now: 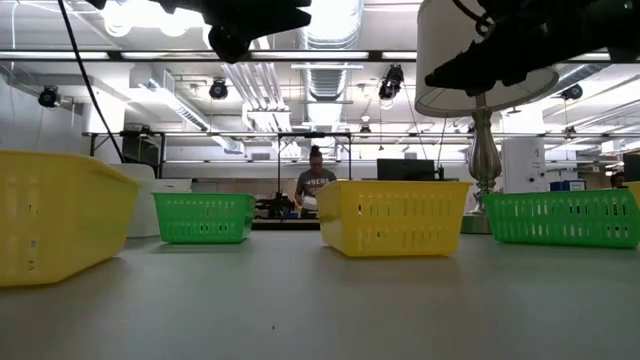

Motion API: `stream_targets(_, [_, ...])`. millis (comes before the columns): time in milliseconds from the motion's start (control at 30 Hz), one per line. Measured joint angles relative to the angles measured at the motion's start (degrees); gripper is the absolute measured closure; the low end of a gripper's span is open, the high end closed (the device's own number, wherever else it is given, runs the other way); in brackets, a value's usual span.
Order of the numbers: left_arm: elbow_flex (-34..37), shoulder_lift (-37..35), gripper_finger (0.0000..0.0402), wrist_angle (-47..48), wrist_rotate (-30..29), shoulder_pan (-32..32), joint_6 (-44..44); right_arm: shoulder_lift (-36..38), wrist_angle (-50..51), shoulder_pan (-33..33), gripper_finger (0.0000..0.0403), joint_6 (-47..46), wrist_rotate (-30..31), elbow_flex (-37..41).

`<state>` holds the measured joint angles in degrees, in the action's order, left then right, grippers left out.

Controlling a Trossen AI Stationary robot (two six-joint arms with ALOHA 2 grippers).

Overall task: Stack baskets by color
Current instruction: Stack the middle yellow bin on the bottom right yellow bin

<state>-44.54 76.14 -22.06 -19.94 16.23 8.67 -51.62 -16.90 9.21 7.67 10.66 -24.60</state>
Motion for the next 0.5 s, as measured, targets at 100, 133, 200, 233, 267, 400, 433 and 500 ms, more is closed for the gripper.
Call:
stream_targets(100, [-0.6, 0.0, 0.0285, -0.2, -0.1, 0.0, 0.0, 0.0, 3.1, 0.0, 0.0243, 2.1, 0.0, -2.7])
stream_targets(133, [-0.8, 0.0, 0.0285, -0.3, -0.1, 0.0, 0.0, 0.0, 3.8, 0.0, 0.0239, 2.4, 0.0, -3.5])
stream_targets(200, [-0.8, 0.0, 0.0285, -0.2, -0.1, 0.0, 0.0, -0.1, 4.9, 0.0, 0.0233, 2.2, 0.0, -4.9])
stream_targets(233, [-0.9, 0.0, 0.0285, -0.1, -0.1, 0.0, 0.0, -0.3, 5.2, 0.0, 0.023, 1.5, 0.0, -5.5])
stream_targets(267, [-0.9, 0.0, 0.0285, -0.1, -0.1, 0.0, 0.0, -0.3, 6.0, 0.0, 0.0228, 0.6, 0.0, -6.0])
stream_targets(400, [-0.9, 0.0, 0.0285, 0.1, -0.1, 0.2, 0.0, -0.3, 10.6, 0.0, 0.0222, -8.8, 0.0, -7.7])
stream_targets(433, [-0.9, 0.0, 0.0285, 0.1, 0.0, 0.3, -0.2, -0.3, 11.8, 0.0, 0.0223, -11.6, 0.0, -8.1])
stream_targets(500, [-0.9, -0.1, 0.0285, 0.3, 0.0, 0.3, -1.8, -0.7, 13.0, 0.0, 0.0224, -16.4, 0.0, -8.7])
